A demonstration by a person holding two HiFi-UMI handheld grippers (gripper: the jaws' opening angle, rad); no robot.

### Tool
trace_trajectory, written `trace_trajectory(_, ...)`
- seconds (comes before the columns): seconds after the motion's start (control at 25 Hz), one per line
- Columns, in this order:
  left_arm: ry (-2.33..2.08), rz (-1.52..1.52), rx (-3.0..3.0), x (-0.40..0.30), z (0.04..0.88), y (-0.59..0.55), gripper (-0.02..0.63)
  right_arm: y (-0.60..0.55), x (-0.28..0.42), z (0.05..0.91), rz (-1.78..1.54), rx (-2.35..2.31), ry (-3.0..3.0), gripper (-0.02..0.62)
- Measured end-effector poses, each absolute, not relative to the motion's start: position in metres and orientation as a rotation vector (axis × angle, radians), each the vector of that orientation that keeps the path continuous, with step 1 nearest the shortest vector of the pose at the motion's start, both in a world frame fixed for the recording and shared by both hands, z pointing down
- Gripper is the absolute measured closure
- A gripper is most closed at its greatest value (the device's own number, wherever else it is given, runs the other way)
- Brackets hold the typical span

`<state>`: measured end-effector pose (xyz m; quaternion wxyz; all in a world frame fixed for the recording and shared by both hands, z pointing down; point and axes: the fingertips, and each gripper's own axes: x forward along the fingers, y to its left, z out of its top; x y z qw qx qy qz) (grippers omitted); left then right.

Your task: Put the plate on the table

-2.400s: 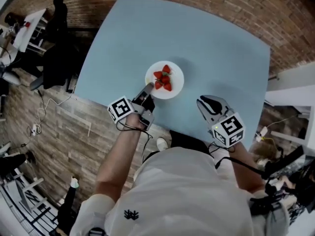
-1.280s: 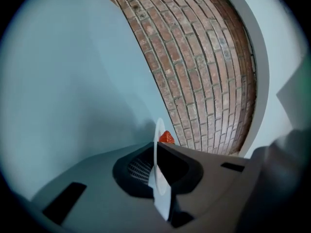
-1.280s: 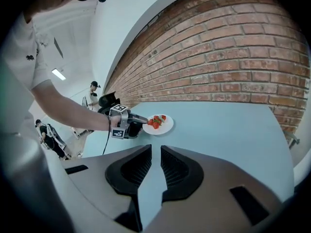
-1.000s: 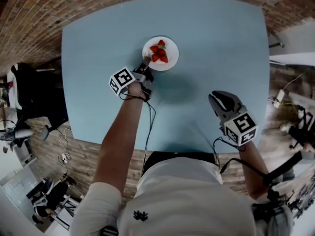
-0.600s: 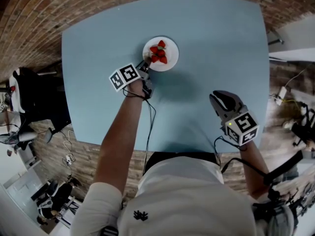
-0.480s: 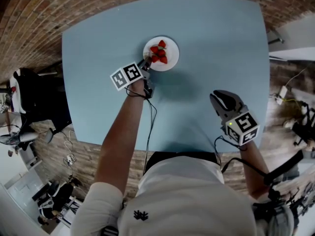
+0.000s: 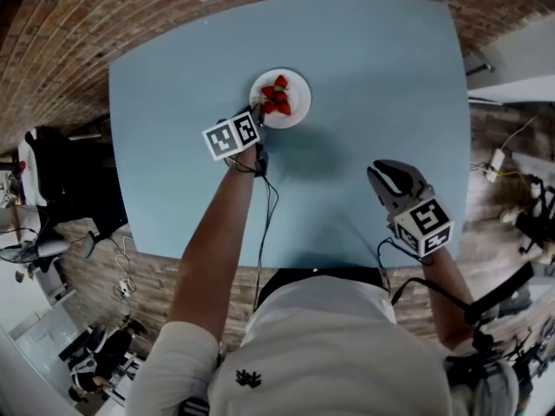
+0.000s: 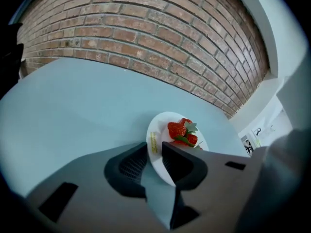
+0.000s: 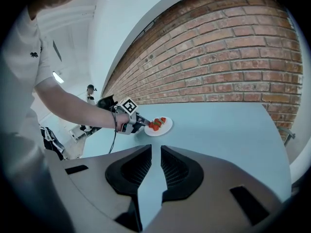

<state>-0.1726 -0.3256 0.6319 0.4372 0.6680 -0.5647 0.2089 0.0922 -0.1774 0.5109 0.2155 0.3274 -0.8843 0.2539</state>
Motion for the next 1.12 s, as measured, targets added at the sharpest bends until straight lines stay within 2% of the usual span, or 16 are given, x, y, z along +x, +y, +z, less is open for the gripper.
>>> trace_trajectory(0.36, -1.507, 0.821, 1.788, -0.181, 0.627, -0.323, 0.514, -0.158, 0.087, 0.508, 0.687, 0.87, -2.459, 0.532)
trace_trajectory(0.64, -1.516, 0.793, 1.866, -0.186, 0.602, -0.306, 0.514, -0.149, 0.077, 0.499, 0.63, 0.884, -2.466, 0.532)
trace_trajectory(1.0, -1.474, 0.57, 2.006, -0.193, 0.53, -0.232, 0.515, -0.112, 0.041, 0.474, 0.527, 0.88, -2.487, 0.532)
trace_trajectory(1.04, -1.466, 0.543, 2.023, -0.194, 0.522, -0.219, 0.531, -0.107, 0.037, 0.471, 0.514, 0.878, -2.49, 0.532)
trace_trajectory(1.12, -1.443, 0.484, 2.058, -0.195, 0.506, -0.191, 0.604, -0.095, 0.028, 0.464, 0.489, 0.868, -2.497, 0.534)
